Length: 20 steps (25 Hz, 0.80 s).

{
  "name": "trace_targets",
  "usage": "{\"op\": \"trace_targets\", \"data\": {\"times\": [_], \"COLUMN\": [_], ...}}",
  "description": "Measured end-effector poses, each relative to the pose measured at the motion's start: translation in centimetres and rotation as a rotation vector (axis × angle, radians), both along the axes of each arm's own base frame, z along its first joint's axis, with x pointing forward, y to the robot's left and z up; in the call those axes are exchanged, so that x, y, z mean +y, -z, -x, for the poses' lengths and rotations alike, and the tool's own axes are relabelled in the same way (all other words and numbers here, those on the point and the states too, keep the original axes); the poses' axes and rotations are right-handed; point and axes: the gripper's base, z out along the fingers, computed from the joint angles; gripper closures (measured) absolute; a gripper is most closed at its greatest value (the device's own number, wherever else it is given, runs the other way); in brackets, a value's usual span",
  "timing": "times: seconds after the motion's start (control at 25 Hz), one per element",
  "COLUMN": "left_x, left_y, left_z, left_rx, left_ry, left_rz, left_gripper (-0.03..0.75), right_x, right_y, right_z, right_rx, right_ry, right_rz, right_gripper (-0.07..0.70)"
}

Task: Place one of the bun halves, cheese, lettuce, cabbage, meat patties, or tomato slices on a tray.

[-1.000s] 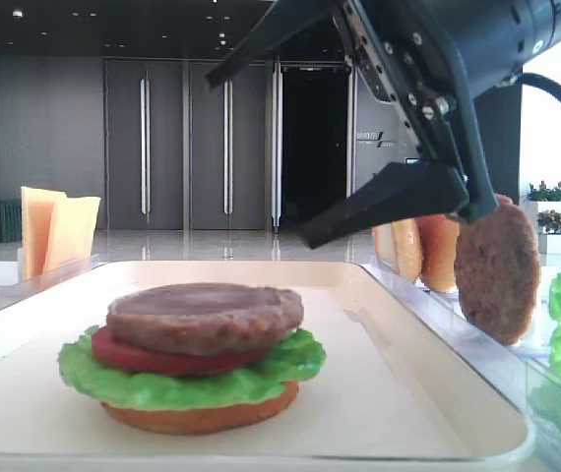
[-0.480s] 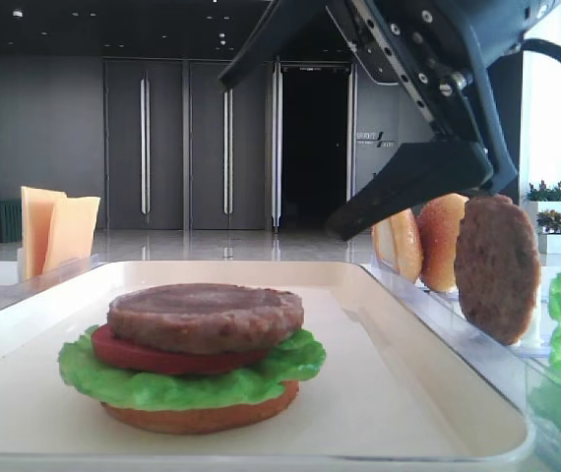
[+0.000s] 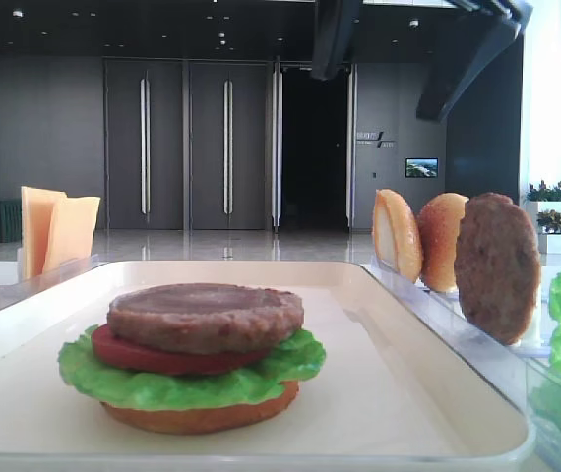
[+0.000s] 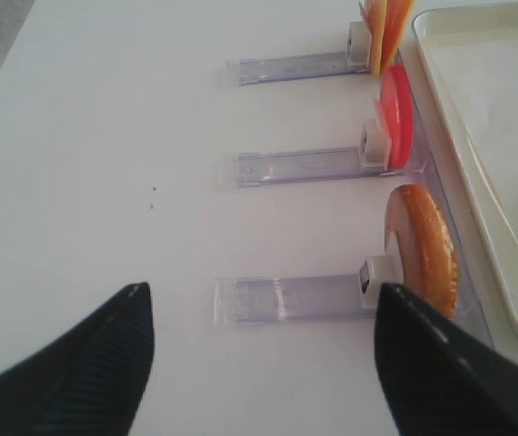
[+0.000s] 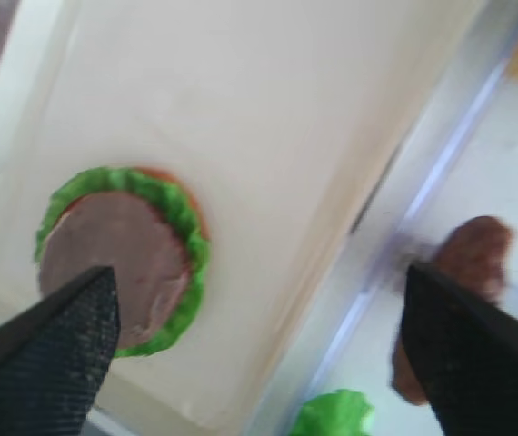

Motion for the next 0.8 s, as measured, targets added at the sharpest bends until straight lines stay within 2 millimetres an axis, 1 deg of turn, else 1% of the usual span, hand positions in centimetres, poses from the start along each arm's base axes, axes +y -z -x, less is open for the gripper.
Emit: {"op": "trace_targets", "data": {"times": [0.12,0.24,0.32,0.48,0.56,0.64,0.72,0.8], "left_x": [0.0,0.0,0.0,0.0,0.0,0.0,0.0,0.0], "left_y": [0.0,0.0,0.0,0.0,0.0,0.0,0.0,0.0], "left_z": [0.0,0.0,0.0,0.0,0.0,0.0,0.0,0.0], "left_rx": [0.000,0.000,0.000,0.000,0.000,0.000,0.000,0.000], "left_ry": [0.000,0.000,0.000,0.000,0.000,0.000,0.000,0.000], "left_rz": [0.000,0.000,0.000,0.000,0.000,0.000,0.000,0.000], "left_gripper": [0.139,0.139,0.139,0.139,0.139,0.139,0.139,0.139], "right_x": [-0.9,-1.9,-2.6,-4.4,-5.7,-7.6,-9.8,-12.7], "right_y": [-2.4,-4.2,-4.8,-5.0,-4.9,-4.9,-4.9,-4.9], "right_z": [-1.2,-2.1,-2.5,-3.3,-3.9,-4.6,-5.3,-5.9], "right_rx": [-0.106,-0.205,-0.230,-0.227,-0.220,-0.216,-0.210,-0.200], "right_ry": [0.051,0.100,0.133,0.192,0.228,0.281,0.342,0.420], "right_rz": [0.109,0.202,0.226,0.253,0.264,0.274,0.286,0.299], "right_gripper": [0.034,0.034,0.034,0.038,0.038,0.038,0.038,0.038]}}
